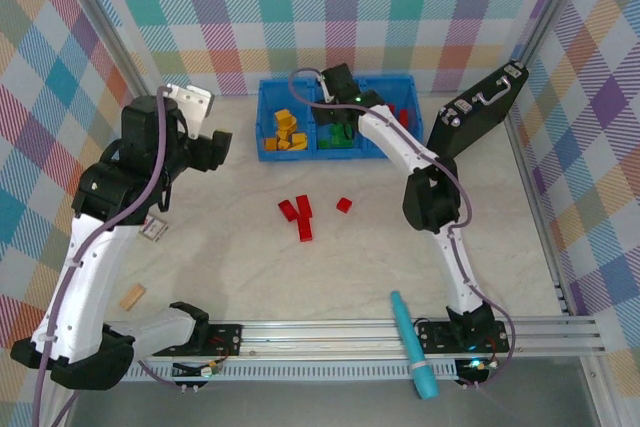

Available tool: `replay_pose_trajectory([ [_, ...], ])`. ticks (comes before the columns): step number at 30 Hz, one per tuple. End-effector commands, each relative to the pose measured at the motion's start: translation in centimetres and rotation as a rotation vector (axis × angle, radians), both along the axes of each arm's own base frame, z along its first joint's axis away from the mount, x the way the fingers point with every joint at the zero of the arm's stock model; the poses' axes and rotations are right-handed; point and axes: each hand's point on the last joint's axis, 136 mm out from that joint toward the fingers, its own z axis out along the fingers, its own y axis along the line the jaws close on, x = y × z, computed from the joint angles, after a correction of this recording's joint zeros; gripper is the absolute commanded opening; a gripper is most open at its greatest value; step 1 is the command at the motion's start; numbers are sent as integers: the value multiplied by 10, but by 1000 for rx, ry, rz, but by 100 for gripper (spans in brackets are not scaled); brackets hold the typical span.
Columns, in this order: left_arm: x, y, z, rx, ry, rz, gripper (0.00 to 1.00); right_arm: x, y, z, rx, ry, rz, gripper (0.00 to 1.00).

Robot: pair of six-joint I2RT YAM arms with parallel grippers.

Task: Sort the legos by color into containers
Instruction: Place the lego in the container, then pick up the lego from the center of the table.

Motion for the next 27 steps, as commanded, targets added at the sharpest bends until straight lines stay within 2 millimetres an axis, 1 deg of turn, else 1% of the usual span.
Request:
replay_pose_trajectory([
  [1,-5,2,9,-15,-61,-11,85,-39,-19,15,-48,55,-63,65],
  [4,-4,0,5,-18,-67,-22,85,-69,-30,12,-9,113,-115,65],
  [6,-6,-1,4,-23,-70,-32,86,-90,-38,6,27,168,-170,63],
  [10,-8,-5,-3,-7,-79,-50,88,-129,-46,-20,117,299,-276,62],
  [13,-10,-12,-6,36,-89,-77,90,-149,-48,-37,175,372,-349,63],
  [16,-17,-26,-7,90,-104,-140,91,-157,-49,-54,200,420,-396,66],
  [19,-24,-35,-9,113,-114,-188,93,-163,-49,-67,198,465,-430,68],
  [22,-29,-37,-9,111,-122,-203,97,-168,-47,-79,200,514,-445,70],
  [27,-32,-38,-6,95,-135,-210,100,-178,-46,-92,197,568,-474,71],
])
